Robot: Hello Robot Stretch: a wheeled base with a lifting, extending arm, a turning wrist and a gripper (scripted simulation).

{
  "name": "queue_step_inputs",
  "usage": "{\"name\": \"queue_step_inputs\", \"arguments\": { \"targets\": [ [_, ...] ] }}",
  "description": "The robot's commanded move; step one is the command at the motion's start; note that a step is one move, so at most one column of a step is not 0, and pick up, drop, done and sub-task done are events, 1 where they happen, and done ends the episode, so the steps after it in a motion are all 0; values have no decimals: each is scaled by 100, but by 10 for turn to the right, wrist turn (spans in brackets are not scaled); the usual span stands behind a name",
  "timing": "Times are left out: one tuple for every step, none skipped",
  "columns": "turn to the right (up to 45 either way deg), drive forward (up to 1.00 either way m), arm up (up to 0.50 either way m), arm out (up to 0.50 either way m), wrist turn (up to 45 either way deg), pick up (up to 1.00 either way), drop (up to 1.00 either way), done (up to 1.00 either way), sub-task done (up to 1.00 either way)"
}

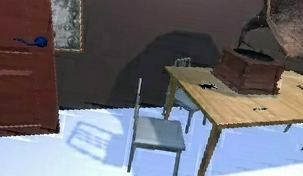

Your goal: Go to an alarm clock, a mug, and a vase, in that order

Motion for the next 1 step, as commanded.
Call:
{"name": "queue_step_inputs", "arguments": {
  "targets": [
    [30, 0, 0, 0, 0, 0, 0, 0, 0]
  ]
}}
